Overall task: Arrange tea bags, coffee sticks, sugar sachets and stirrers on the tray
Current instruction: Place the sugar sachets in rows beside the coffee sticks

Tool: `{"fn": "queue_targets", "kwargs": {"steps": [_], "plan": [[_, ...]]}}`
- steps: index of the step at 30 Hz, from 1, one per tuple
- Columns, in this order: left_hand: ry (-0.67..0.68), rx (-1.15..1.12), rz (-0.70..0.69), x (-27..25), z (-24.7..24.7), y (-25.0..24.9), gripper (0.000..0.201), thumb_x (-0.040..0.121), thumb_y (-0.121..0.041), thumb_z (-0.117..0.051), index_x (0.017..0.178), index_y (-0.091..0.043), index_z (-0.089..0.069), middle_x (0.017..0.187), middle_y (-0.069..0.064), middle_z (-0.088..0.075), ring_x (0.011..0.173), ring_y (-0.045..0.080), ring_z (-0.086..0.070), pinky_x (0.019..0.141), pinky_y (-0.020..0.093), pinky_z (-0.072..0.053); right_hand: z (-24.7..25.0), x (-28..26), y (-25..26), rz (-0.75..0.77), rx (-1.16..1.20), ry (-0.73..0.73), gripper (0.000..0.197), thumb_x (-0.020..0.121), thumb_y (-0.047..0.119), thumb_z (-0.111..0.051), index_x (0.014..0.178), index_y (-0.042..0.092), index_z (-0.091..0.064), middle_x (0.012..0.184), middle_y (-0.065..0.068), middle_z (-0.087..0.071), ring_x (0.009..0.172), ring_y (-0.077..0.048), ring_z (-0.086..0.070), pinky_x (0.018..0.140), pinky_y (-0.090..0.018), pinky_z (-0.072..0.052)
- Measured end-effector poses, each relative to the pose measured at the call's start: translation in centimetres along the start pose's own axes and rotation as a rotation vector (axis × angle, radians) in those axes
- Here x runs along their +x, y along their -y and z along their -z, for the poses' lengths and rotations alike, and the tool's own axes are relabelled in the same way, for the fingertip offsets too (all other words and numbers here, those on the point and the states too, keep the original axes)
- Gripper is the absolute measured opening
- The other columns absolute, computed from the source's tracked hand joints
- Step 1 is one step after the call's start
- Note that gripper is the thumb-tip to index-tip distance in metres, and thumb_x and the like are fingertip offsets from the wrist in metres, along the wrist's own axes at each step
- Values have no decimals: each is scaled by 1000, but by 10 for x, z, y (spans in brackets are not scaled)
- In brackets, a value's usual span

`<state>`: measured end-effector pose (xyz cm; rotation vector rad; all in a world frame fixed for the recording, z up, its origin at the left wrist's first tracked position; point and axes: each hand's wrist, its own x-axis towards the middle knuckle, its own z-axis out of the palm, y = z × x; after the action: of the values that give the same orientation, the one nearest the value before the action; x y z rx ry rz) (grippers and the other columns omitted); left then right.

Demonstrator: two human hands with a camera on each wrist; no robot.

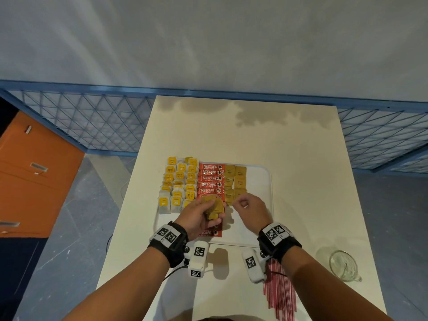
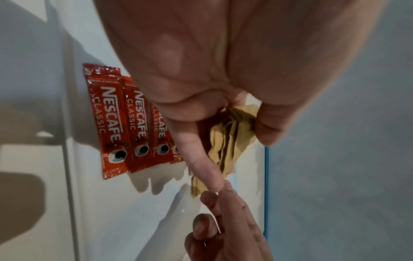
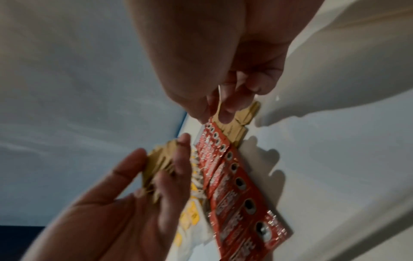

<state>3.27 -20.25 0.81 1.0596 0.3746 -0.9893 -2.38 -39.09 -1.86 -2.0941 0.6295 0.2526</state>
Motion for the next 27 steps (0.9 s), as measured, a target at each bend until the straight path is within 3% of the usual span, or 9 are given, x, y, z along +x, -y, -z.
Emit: {"fn": "queue_targets", "kwargs": {"steps": [3,7,10,12,16,18,24,27], "plan": [[10,-58,18,-5,-2,1,30,105,-13,-40,129,-2,-55,120,23,-70,106,41,-63,80,37,-60,1,-13,8,79,106,72,12,96,31,-64,92,26,-74,92,15,-71,85,1,-62,67,-8,-40],[13,-31,24,-7,-3,7,29,107,-11,-39,127,-2,-57,110,19,-73,97,35,-69,77,34,-61,1,-25,13,105,179,106,13,98,33,-64,95,27,-75,94,13,-72,89,-2,-63,75,-18,-46],[6,55,2,-9,-3,11,23,105,-13,-48,121,-7,-62,104,15,-74,85,25,-72,66,25,-61,0,-32,13,95,174,88,10,95,33,-68,100,27,-74,89,12,-69,72,1,-58,64,-9,-41],[6,134,-31,-11,-3,13,17,102,-12,-54,114,-8,-66,97,15,-73,74,20,-70,58,22,-56,-1,-34,12,89,184,81,14,94,33,-70,106,29,-72,86,10,-65,62,-4,-54,58,-10,-41],[0,264,-110,-12,-4,14,16,96,-6,-64,110,-1,-66,71,8,-68,54,14,-60,46,21,-46,-2,-33,11,133,232,120,19,98,31,-66,114,28,-75,98,14,-69,84,-8,-64,79,-27,-53],[-12,309,-139,-11,-3,14,20,93,-5,-68,112,1,-65,70,7,-68,54,13,-59,45,20,-45,0,-33,12,148,236,127,17,97,28,-67,111,24,-77,100,14,-72,93,-6,-66,85,-28,-54],[-95,206,-150,-7,5,13,29,92,0,-67,119,-6,-59,79,15,-68,57,15,-59,52,22,-51,5,-31,13,91,202,83,12,95,30,-68,96,23,-78,94,12,-74,91,-7,-67,85,-29,-54],[-97,245,-166,-6,8,12,24,92,0,-66,114,-7,-59,79,16,-67,55,17,-55,51,23,-50,4,-31,9,87,214,107,14,94,32,-69,93,23,-79,94,11,-76,93,-8,-69,88,-33,-55]]}}
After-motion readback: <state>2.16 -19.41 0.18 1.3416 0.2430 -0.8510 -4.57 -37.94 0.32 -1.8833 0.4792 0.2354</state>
